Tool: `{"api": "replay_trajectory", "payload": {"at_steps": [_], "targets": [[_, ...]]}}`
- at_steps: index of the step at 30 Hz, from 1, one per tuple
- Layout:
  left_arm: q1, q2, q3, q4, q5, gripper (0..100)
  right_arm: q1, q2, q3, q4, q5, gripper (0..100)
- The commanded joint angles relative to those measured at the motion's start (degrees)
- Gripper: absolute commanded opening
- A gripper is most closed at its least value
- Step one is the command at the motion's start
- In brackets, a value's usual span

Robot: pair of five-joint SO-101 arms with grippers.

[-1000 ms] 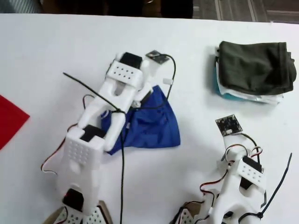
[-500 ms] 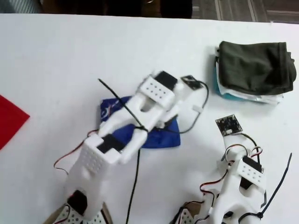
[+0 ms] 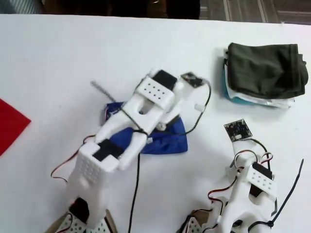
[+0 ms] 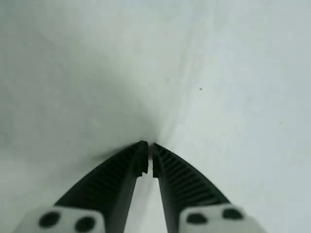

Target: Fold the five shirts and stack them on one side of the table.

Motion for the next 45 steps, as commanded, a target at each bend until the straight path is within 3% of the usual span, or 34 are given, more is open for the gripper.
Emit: {"api": "replay_trajectory", "payload": {"at_steps": [1, 17, 22, 27, 32, 45], "targets": [[1.41, -0.79, 2.95, -1.93, 0.44, 3, 0.48, -1.1, -0.18, -2.68, -0.53, 3.4], [11.96, -0.88, 3.21, 1.41, 0.44, 3, 0.48, -1.1, -0.18, -2.68, -0.53, 3.4], [7.82, -1.05, 1.45, 0.7, 0.09, 3, 0.48, -1.1, -0.18, -2.68, -0.53, 3.4], [-0.09, -2.55, -11.91, -0.44, 0.09, 3, 0.48, -1.1, -0.18, -2.68, -0.53, 3.4], [-7.38, 0.79, -17.98, -7.47, 0.44, 3, 0.48, -1.1, -0.18, -2.68, -0.53, 3.4], [-12.84, 12.92, -18.42, -19.43, 0.53, 3, 0.48, -1.1, -0.18, -2.68, -0.53, 3.4]]}}
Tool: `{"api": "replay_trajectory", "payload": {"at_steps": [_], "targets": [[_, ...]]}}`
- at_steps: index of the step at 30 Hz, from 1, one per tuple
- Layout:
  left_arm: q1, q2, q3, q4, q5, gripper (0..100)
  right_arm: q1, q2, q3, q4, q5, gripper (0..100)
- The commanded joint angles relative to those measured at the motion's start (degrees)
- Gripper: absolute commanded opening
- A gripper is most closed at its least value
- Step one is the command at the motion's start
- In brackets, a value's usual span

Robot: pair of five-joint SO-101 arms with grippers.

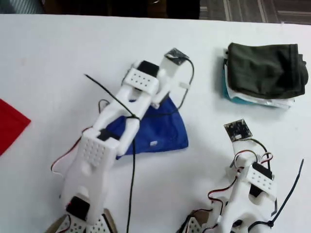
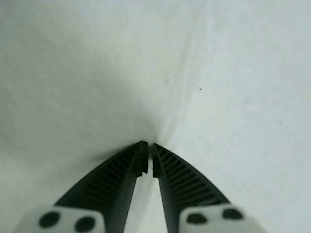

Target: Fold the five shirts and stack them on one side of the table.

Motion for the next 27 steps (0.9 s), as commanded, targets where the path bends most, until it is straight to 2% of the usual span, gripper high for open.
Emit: {"api": "replay_trajectory", "payload": {"at_steps": [1, 3, 8, 16, 19, 22, 25, 27], "targets": [[-3.25, -0.97, -2.42, -3.87, 0.62, 3, 0.48, -1.1, -0.18, -2.68, -0.53, 3.4], [-4.04, -1.41, -2.77, -3.78, 0.62, 3, 0.48, -1.1, -0.18, -2.68, -0.53, 3.4], [-4.84, -2.99, -5.93, 2.46, 0.62, 3, 0.48, -1.1, -0.18, -2.68, -0.53, 3.4], [-7.91, -7.3, -17.8, 17.58, 0.62, 3, -0.13, -1.19, -1.58, -1.54, -0.53, 4.4], [-10.37, -9.23, -21.05, 21.98, 0.62, 3, -1.45, -0.75, -6.24, 5.32, -0.53, 12.8], [-14.59, -12.84, -18.77, 21.8, 0.44, 3, -5.49, -0.57, -12.92, 13.32, -4.66, 22.7], [-17.85, -17.58, -12.18, 21.8, 0.35, 3, -12.53, -0.57, -22.33, 20.79, -10.37, 23.4], [-19.96, -21.89, -5.76, 21.71, 0.26, 3, -20.09, -0.48, -28.75, 26.07, -12.84, 23.4]]}}
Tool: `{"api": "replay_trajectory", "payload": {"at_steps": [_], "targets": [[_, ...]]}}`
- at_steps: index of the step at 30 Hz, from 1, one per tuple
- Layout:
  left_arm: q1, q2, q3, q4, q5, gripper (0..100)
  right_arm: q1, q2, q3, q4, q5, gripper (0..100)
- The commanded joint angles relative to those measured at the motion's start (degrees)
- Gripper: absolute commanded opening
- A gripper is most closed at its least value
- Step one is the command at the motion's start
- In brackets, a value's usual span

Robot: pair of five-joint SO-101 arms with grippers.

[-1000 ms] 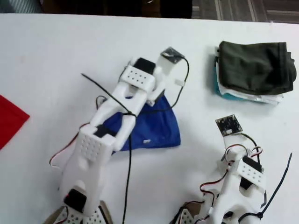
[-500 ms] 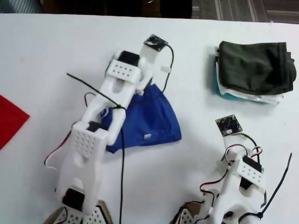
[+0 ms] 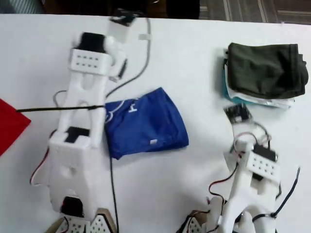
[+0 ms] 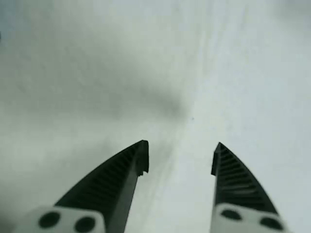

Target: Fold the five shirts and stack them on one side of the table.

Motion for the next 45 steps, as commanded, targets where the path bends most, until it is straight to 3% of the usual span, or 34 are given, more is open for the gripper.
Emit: {"api": "replay_trajectory", "payload": {"at_steps": [1, 4, 8, 13, 21, 36, 45], "targets": [[-4.04, -10.64, 9.01, 0.97, -0.09, 3, -12.97, -0.4, -12.92, 9.36, -4.84, 23.4], [-6.68, -18.55, 19.38, 0.79, -0.18, 3, -23.43, 3.21, -21.63, 13.58, -11.08, 23.6], [-11.87, -29.63, 34.59, -2.73, -1.41, 3, -31.78, 14.02, -31.03, 14.2, -19.96, 26.4], [-23.03, -42.2, 57.36, -13.54, -5.71, 3, -36.62, 30.29, -42.11, 14.37, -30.77, 38.8], [-34.73, -55.91, 82.77, -26.73, -11.52, 3, -41.71, 51.3, -61.98, 23.34, -34.29, 39.2], [-37.1, -63.38, 97.63, -36.66, -12.92, 3, -42.07, 79.25, -100.31, 38.73, -35.34, 39.3], [-37.01, -63.3, 97.89, -37.71, -12.92, 3, -46.9, 89.63, -102.68, 39.16, -35.25, 39.3]]}}
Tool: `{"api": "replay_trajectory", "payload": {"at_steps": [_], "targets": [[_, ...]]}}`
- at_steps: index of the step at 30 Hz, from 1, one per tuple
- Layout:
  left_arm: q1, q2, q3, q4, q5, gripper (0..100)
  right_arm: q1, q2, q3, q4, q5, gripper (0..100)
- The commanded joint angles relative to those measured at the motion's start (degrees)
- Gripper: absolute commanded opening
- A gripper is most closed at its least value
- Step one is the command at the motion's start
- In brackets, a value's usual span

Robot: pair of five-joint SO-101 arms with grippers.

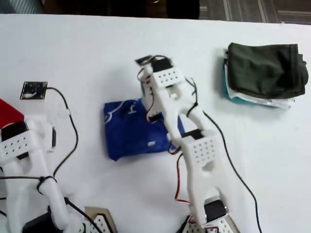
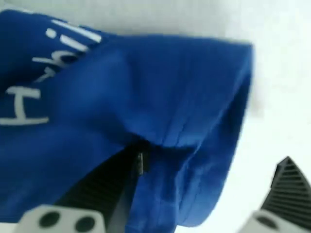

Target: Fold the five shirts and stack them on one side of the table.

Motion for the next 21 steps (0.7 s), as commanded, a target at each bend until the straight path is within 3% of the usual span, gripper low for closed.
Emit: {"api": "replay_trajectory", "payload": {"at_steps": [1, 9, 11, 14, 15, 17, 21], "targets": [[-0.53, -1.76, -0.13, -0.88, 0.09, 3, -3.21, 2.95, -1.85, 0.13, -0.26, 39.3], [-0.62, -1.76, -0.13, -0.88, 0.09, 3, -4.09, 10.33, -3.34, 1.19, -0.62, 37.5], [-0.62, -1.76, -0.13, -0.88, 0.18, 3, -3.74, 10.33, -3.6, 1.98, -0.26, 28.5], [-0.62, -1.76, -0.13, -0.88, 0.18, 3, -2.42, 9.8, -3.78, 2.07, -0.62, 3.9], [-0.62, -1.76, -0.13, -0.88, 0.18, 3, -1.8, 9.8, -3.78, 2.07, -0.62, 0.3], [-0.62, -1.76, -0.13, -0.88, 0.18, 3, -0.13, 9.8, -3.78, 2.07, -0.62, 5.3], [-0.62, -1.76, -0.04, -0.88, 0.18, 3, 2.95, 9.71, -3.87, 2.07, 0.0, 2.0]]}}
